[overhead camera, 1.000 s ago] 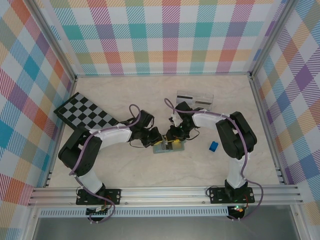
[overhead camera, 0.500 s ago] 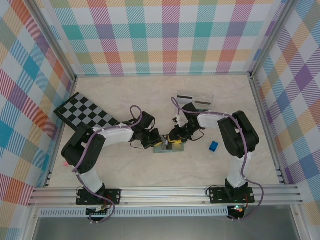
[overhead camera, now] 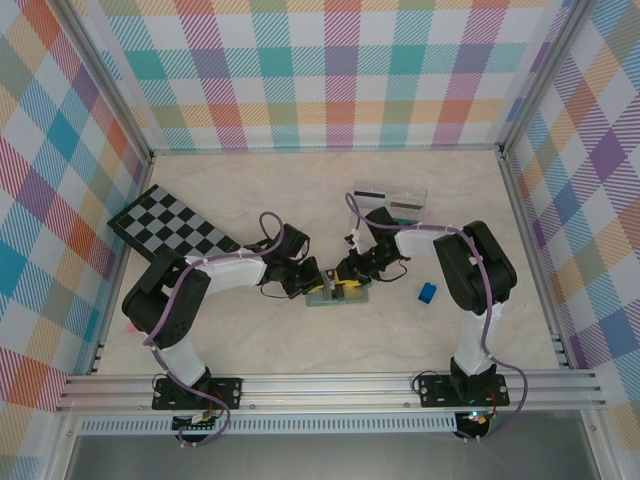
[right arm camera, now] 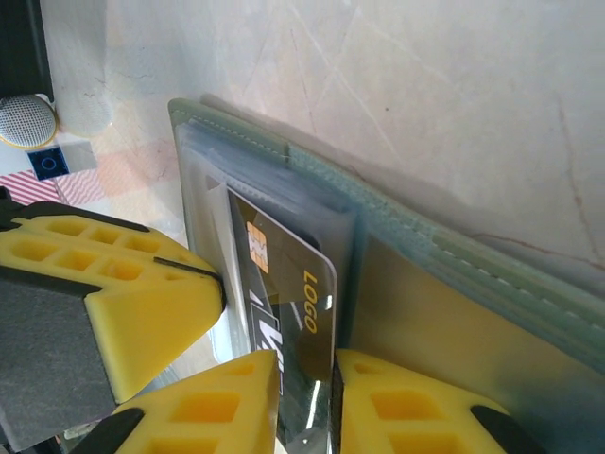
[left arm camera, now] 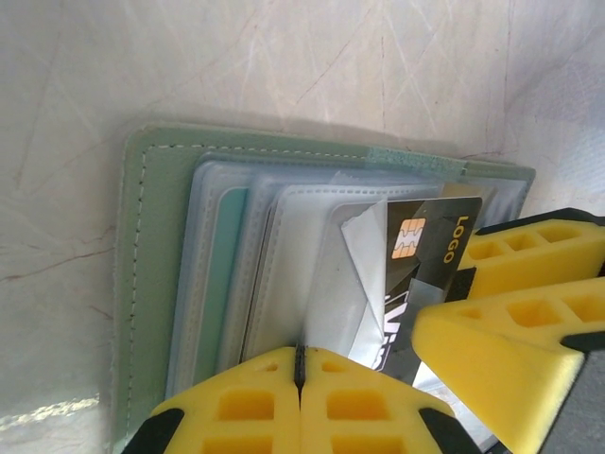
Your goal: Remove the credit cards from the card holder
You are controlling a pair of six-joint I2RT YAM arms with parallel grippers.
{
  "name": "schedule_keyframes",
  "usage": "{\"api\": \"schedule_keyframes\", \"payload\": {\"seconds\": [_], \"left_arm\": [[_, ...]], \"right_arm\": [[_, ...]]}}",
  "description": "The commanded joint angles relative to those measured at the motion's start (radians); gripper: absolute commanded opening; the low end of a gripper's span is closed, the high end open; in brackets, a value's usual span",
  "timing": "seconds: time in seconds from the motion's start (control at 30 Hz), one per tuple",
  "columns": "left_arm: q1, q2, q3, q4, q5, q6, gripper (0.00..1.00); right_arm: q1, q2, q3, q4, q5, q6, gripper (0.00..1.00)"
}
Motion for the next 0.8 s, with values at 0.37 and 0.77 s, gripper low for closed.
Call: {"api": "schedule_keyframes", "payload": {"seconds": [0.37, 0.77], "left_arm": [[-0.005, -0.017, 0.019, -0.203, -0.081, 0.05, 0.1], [-0.005, -0.116, 0.16, -0.383, -0.112, 0.136, 0.2]], "right_arm": [[-0.001, -0.084, -0.012, -0.098, 0.179, -0.053, 0.01], [-0.001, -0.435, 0.01, -0.286, 0.312, -0.181, 0.0]]}}
